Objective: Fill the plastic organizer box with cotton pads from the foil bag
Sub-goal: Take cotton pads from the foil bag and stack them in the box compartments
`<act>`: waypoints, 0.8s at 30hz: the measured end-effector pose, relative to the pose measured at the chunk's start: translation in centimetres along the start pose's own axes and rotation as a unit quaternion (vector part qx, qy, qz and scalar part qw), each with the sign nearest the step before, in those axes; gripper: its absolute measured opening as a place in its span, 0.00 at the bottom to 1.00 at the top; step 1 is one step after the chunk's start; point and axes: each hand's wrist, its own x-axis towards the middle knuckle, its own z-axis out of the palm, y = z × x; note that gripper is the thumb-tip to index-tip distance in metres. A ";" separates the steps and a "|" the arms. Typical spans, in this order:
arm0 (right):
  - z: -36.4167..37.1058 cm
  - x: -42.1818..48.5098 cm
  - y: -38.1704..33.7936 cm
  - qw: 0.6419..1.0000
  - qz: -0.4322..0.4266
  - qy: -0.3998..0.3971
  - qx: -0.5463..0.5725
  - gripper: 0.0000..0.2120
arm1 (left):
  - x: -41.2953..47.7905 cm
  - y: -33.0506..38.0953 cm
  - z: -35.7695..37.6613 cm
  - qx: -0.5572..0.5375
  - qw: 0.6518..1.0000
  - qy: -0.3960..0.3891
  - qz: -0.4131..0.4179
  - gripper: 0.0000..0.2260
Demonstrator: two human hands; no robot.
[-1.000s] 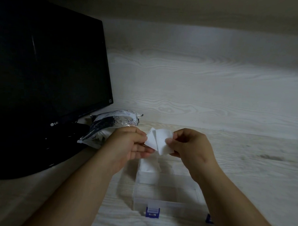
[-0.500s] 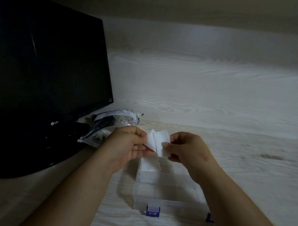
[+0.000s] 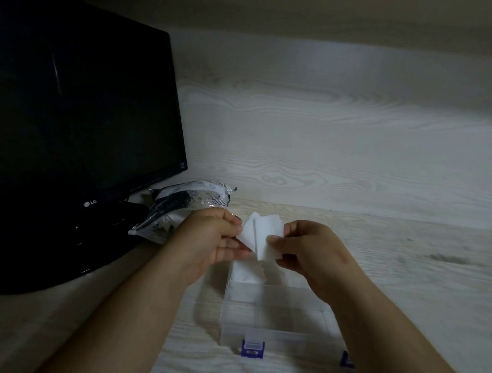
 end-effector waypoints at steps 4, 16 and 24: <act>0.0 -0.1 -0.2 1.000 -0.021 0.012 0.014 0.08 | -0.2 0.2 0.1 -0.047 0.999 -0.012 -0.023 0.06; 0.2 -0.1 -0.3 0.997 -0.040 0.042 0.050 0.07 | -0.3 0.0 0.1 -0.057 0.997 -0.041 -0.038 0.04; 0.2 -0.2 -0.2 0.998 -0.037 0.027 0.043 0.09 | -0.2 -0.5 0.2 0.045 0.997 -0.015 0.056 0.09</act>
